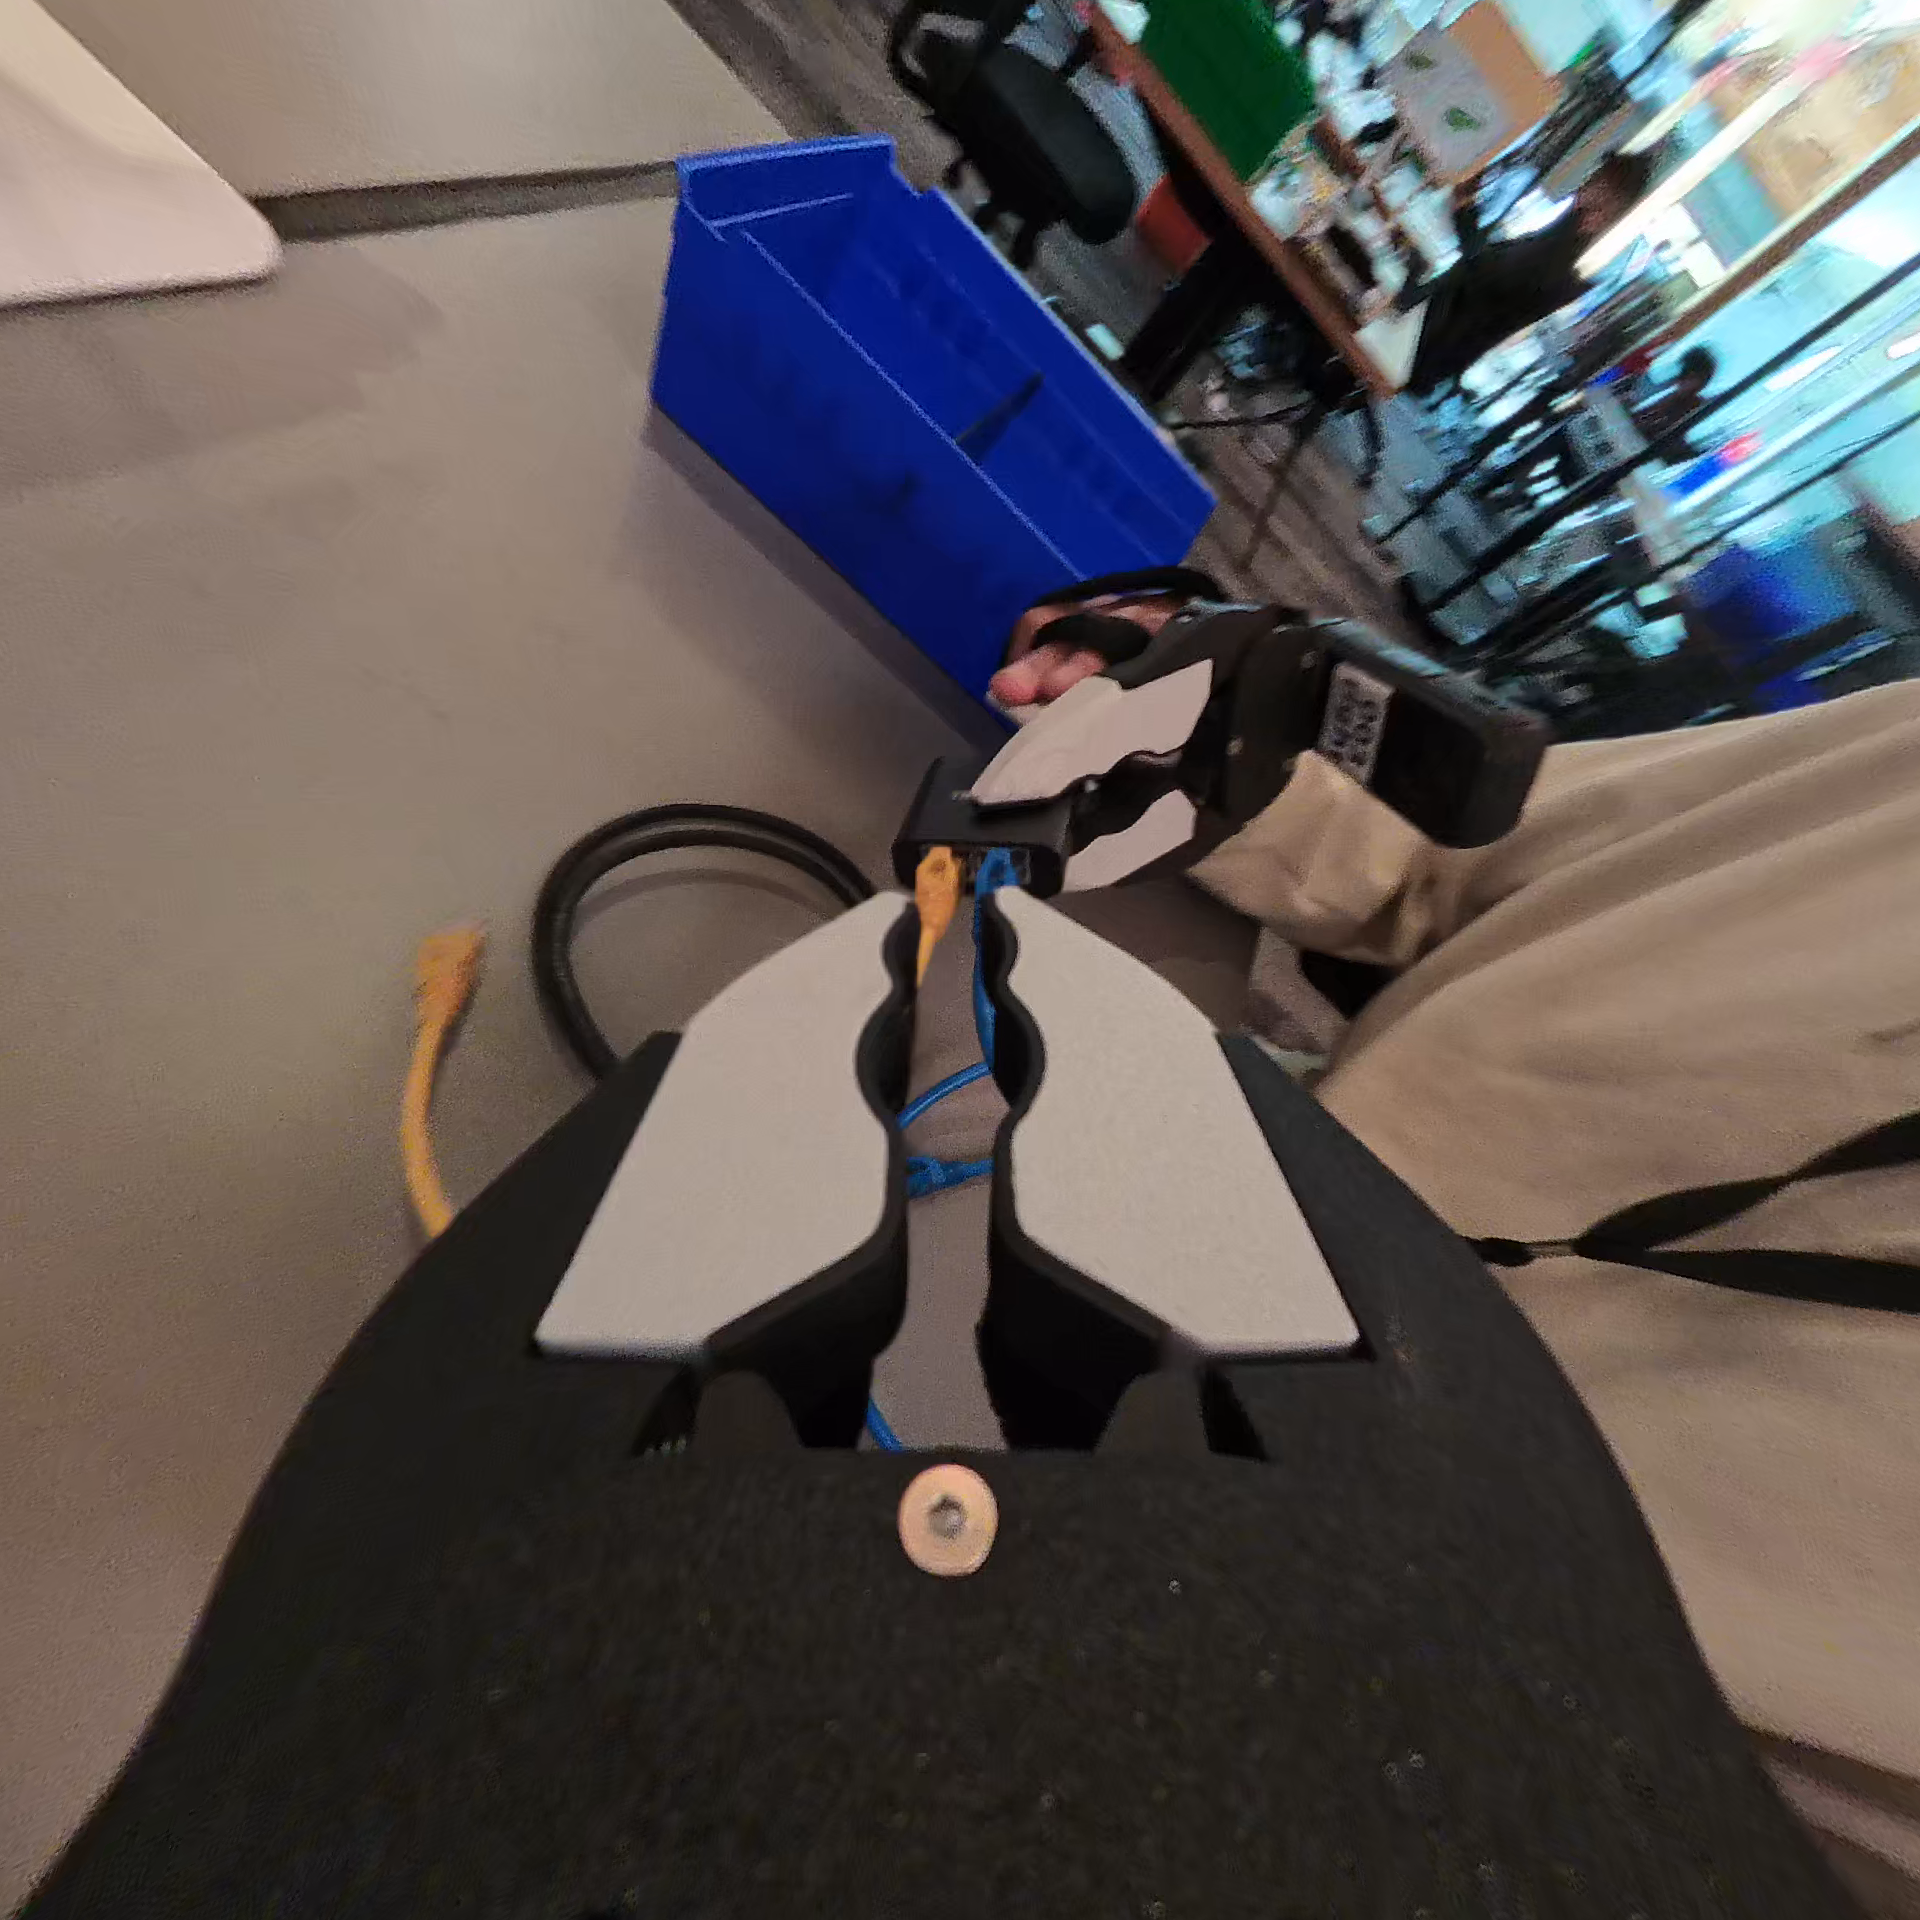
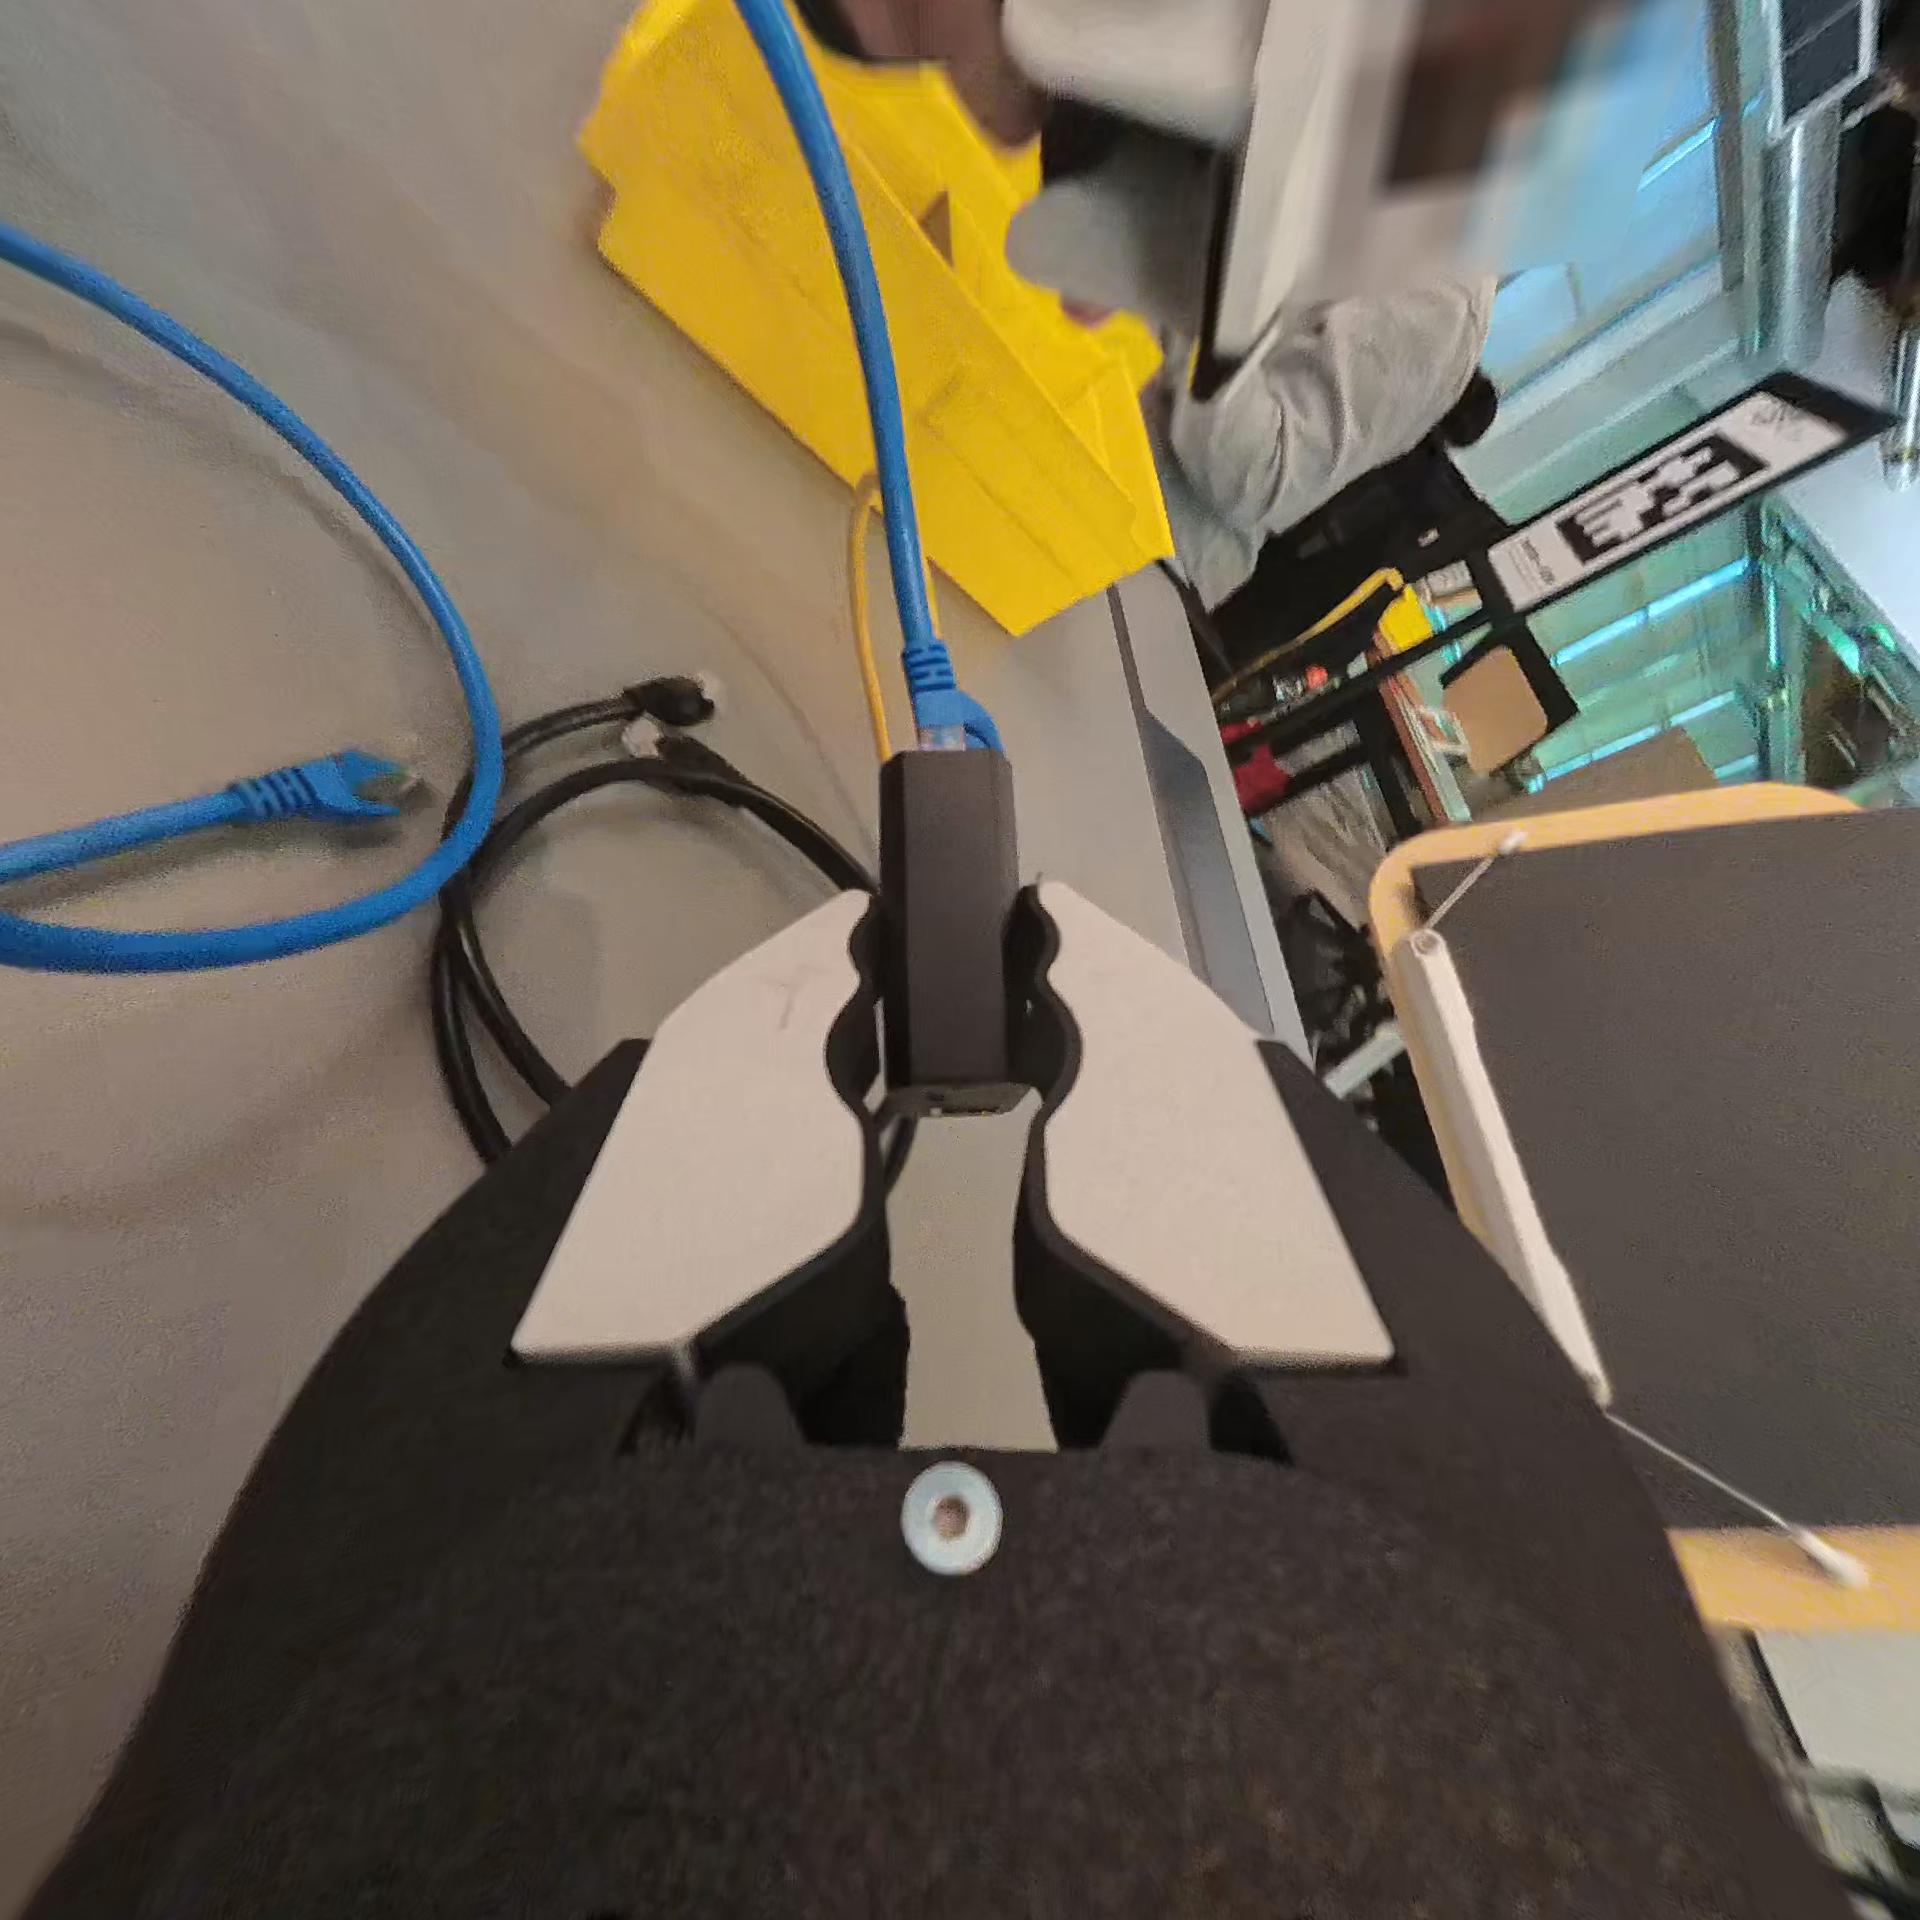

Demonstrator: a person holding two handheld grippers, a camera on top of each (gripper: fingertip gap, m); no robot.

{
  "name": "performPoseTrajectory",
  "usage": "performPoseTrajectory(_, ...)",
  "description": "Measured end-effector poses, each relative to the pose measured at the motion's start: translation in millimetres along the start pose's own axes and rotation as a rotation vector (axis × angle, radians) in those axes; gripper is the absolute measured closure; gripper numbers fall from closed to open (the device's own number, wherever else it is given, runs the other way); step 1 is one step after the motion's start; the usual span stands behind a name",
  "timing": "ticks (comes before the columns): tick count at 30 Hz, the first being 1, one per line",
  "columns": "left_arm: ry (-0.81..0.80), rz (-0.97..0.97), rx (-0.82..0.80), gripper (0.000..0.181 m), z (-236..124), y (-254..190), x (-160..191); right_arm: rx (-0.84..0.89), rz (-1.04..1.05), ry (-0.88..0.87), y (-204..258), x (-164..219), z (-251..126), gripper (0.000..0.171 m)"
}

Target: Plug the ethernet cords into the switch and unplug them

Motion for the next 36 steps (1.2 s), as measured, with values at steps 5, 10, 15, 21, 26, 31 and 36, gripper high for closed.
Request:
performPoseTrajectory(5,0.213,0.295,-0.117,0.158,18,-33,27,-0.015,-0.049,0.203,-11,-8,-9,0.147)
performPoseTrajectory(10,0.377,0.609,-0.307,0.147,41,-20,50,-0.105,-0.155,0.243,-9,-45,-17,0.147)
performPoseTrajectory(15,0.394,0.655,-0.118,0.171,52,-40,65,-0.169,-0.088,0.185,-4,-66,-32,0.148)
performPoseTrajectory(21,0.358,0.734,-0.027,0.172,75,-44,73,-0.199,0.206,-0.126,-4,-105,-35,0.150)
performPoseTrajectory(26,0.412,0.827,-0.133,0.175,80,-20,81,-0.171,0.237,-0.124,-13,-105,-35,0.171)
performPoseTrajectory(31,0.402,0.690,-0.077,0.176,78,-5,102,-0.034,0.344,-0.035,-28,-76,-56,0.160)
performPoseTrajectory(36,0.340,0.606,-0.008,0.176,70,-4,100,0.028,0.450,0.000,1,-47,-74,0.115)
Point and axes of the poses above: each gripper's, where its closed fingertips meet, z out along the fingers, x out of its underside, y = z × x across the jaws, the point moved 1 cm from there along -z, back along the fingers, and after that the axes turned 13 degrees about -y, right-handed, at the moved point
